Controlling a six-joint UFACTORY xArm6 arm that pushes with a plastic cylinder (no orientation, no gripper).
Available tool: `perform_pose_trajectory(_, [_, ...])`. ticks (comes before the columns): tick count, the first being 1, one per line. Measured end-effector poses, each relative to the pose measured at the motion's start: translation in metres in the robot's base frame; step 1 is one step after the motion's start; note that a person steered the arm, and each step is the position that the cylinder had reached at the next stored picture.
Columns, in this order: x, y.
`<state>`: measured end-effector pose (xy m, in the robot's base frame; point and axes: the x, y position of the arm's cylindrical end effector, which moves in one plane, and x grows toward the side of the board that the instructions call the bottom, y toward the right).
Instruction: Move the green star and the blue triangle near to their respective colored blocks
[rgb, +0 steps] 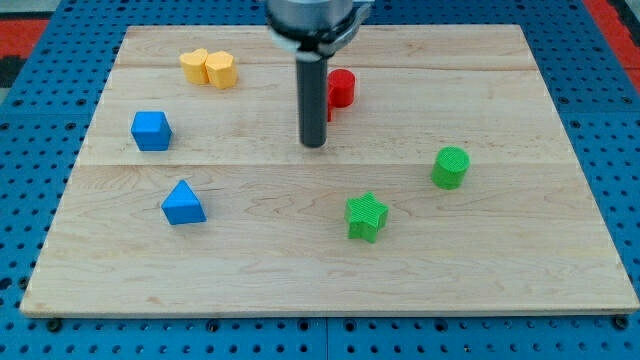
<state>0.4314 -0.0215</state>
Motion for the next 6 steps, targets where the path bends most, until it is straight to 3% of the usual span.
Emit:
perform_pose_trajectory(1, [0.095, -0.002])
perform_pose_trajectory(2, [0.127, 0.029])
perform_pose_trajectory(3, [0.089, 0.066])
perform_pose_trajectory(4, [0.077, 0.111])
perform_pose_trajectory(6, [0.097, 0.144])
